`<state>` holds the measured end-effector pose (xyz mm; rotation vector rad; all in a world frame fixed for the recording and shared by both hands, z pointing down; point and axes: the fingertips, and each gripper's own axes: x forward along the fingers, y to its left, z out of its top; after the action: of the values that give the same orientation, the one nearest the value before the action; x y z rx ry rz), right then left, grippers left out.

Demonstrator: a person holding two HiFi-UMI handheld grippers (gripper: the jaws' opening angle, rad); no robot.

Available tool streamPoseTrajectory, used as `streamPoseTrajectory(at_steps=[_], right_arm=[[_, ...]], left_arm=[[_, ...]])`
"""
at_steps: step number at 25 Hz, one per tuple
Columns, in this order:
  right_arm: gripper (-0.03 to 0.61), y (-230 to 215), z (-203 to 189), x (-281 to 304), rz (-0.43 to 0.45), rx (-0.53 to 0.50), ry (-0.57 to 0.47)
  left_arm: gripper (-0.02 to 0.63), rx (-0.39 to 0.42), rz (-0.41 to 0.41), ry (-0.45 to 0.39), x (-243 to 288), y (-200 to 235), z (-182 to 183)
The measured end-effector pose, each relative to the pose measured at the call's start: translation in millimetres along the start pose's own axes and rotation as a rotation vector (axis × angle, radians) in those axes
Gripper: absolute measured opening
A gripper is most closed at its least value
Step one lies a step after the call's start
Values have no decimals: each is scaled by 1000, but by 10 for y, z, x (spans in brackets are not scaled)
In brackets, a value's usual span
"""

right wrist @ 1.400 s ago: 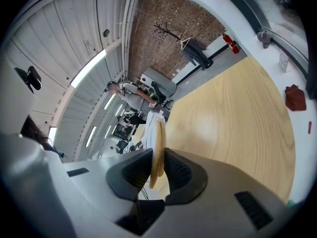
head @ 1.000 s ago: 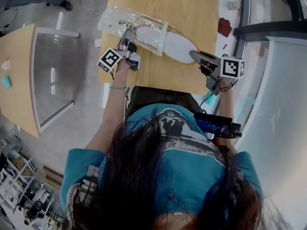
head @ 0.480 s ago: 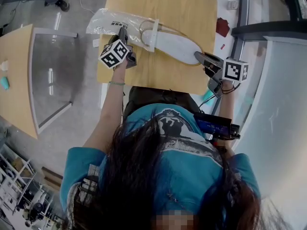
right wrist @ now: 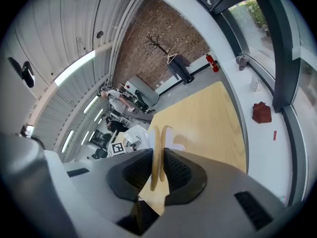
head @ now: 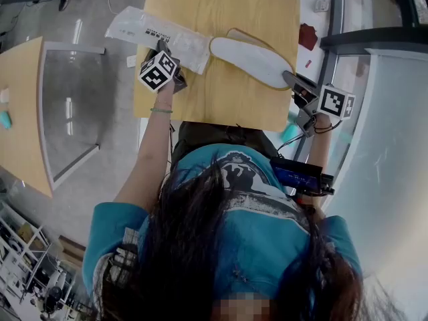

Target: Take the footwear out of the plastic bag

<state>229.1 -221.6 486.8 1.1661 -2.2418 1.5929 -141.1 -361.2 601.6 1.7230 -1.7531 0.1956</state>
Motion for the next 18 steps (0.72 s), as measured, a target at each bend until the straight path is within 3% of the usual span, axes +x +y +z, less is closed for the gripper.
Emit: streamPoseTrajectory(at_steps=[3, 7, 10, 18], right_arm=[[69, 35, 153, -110, 29, 18, -75], [69, 257, 418, -126, 87, -43, -143], [69, 387, 624, -79, 118, -63, -182], [67, 852, 1136, 460, 333, -43, -240]], left_arm=[[-2, -2, 0, 11, 29, -6, -23], [-1, -34, -13, 25, 93, -101, -88], [-2, -107, -9, 45, 150, -188, -182], [-2, -344, -4, 91, 392, -705, -505]])
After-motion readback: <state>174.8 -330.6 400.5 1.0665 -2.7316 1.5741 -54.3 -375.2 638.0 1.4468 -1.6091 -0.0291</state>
